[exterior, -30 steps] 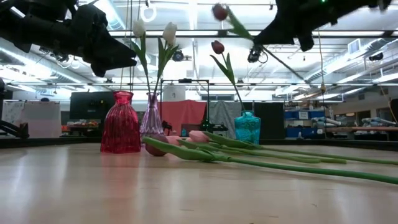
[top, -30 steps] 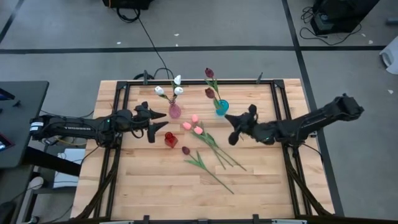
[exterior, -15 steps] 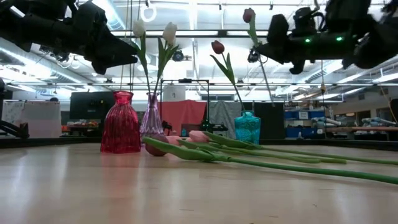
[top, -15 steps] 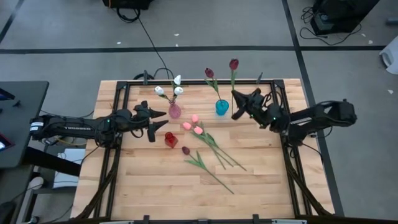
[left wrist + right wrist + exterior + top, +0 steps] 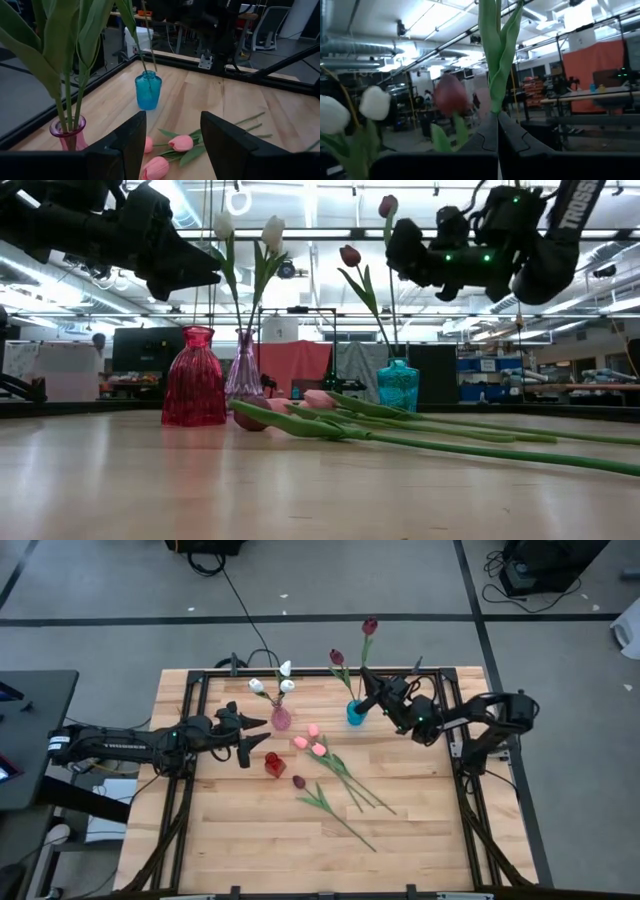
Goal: Sort flowers into vase by color
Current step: Put the top red flower into the blue vase
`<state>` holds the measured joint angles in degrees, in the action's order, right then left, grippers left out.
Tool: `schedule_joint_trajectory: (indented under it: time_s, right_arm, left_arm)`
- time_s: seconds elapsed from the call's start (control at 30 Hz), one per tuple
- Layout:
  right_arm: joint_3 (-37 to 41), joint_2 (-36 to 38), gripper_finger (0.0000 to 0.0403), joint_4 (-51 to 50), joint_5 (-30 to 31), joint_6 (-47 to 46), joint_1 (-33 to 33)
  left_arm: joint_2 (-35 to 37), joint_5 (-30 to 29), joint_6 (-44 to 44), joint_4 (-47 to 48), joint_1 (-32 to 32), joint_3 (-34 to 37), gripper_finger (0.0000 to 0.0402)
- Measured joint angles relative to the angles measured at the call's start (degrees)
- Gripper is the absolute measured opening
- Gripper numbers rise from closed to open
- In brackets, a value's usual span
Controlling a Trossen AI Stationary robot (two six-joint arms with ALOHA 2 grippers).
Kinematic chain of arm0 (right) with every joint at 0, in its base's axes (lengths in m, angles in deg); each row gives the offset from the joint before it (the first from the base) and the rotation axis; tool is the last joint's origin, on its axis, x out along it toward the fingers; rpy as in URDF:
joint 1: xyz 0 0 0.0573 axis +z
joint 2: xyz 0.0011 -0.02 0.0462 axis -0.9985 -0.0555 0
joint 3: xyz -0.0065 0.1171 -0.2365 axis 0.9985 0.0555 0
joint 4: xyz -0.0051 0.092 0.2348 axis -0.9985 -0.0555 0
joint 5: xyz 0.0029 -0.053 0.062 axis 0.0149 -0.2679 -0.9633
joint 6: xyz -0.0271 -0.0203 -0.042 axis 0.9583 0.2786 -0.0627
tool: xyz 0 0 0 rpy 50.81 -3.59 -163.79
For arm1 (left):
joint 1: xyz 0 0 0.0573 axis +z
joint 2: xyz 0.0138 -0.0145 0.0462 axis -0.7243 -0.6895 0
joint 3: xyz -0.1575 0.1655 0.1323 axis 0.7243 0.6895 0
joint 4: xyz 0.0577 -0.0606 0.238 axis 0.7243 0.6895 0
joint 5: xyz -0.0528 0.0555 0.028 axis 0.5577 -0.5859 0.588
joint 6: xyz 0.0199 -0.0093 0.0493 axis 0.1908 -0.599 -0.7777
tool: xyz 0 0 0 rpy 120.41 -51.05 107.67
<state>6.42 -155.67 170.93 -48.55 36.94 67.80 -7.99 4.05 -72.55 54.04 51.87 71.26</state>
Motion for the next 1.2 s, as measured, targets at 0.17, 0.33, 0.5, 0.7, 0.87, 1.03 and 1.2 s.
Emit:
schedule_joint_trajectory:
  time_s: [0.17, 0.33, 0.5, 0.7, 0.87, 1.03, 1.2]
  right_arm:
    - [0.0, -2.5, 0.0002, 0.9, 0.1, 1.5, -1.3]
    - [0.0, -2.4, 0.0002, 0.5, -0.5, 3.1, -1.8]
    - [0.0, -2.5, 0.0002, 0.4, -0.6, 4.7, -1.6]
    - [0.5, -2.6, 0.0003, -0.2, -1.2, 5.4, 0.0]
    - [2.6, -2.6, 0.0012, -1.1, -4.0, 6.2, 0.9]
    - [4.8, -2.6, 0.0036, -2.5, -4.3, 5.4, 1.0]
    - [7.0, -1.8, 0.0084, -4.4, -5.5, 4.0, 1.6]
  left_arm:
    - [0.0, 0.1, 0.3, 0.1, 0.0, 0.0, 0.0193]
    - [0.0, 0.1, 0.4, 0.0, 0.0, 0.0, 0.0193]
    - [0.0, 0.0, 0.4, -0.1, 0.0, 0.0, 0.0193]
    - [0.0, 0.0, 0.4, -0.1, 0.0, 0.0, 0.0193]
    - [0.0, -0.2, 0.4, 0.3, 0.0, 0.0, 0.0193]
    - [0.0, -0.2, 0.4, 0.4, 0.0, 0.0, 0.0193]
    - [0.0, -0.2, 0.4, 0.7, 0.0, 0.0, 0.0193]
